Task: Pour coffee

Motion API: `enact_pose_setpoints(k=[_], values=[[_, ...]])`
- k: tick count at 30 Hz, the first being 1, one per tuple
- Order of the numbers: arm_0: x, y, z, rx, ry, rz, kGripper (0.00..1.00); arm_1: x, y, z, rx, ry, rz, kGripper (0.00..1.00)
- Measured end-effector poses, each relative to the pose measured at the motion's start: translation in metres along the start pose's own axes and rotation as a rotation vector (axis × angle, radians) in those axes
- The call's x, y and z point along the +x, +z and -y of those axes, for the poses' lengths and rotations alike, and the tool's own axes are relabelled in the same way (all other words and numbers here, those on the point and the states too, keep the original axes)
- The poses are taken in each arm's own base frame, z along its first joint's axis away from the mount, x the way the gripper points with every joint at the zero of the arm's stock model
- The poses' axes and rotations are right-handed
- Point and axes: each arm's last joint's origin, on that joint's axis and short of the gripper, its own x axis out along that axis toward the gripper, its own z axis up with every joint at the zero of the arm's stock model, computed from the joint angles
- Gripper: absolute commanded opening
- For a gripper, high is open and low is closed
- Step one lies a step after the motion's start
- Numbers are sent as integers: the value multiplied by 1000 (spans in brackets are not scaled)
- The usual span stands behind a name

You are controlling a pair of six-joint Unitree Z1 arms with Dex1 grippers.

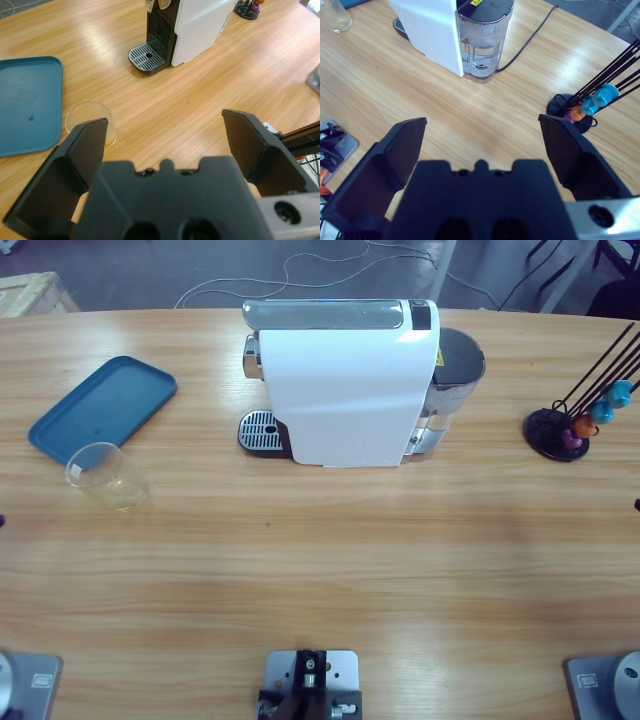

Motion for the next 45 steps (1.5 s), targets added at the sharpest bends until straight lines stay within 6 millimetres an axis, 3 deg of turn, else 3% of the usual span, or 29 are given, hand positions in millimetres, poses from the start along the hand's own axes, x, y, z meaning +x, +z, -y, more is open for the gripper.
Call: enact_pose_setpoints(k=[17, 20, 24, 27, 30, 37, 45], values=[[6, 0, 1, -36, -39, 12, 1000, 0, 0, 0, 0, 0, 0, 1000], [7, 18, 1, -69, -39, 13, 1000, 0, 0, 0, 0, 0, 0, 1000], [10, 72, 2, -67, -32, 58, 1000, 0, 0, 0, 0, -1, 0, 1000], [32, 114, -2, -115, -29, 17, 1000, 0, 0, 0, 1, -1, 0, 1000], [67, 138, -9, -184, -24, -24, 1000, 0, 0, 0, 1, -1, 0, 1000], [133, 161, -26, -420, -18, 7, 996, 0, 0, 0, 1, -1, 0, 1000], [192, 173, -45, -774, -71, -23, 969, 0, 0, 0, 1, -1, 0, 1000]])
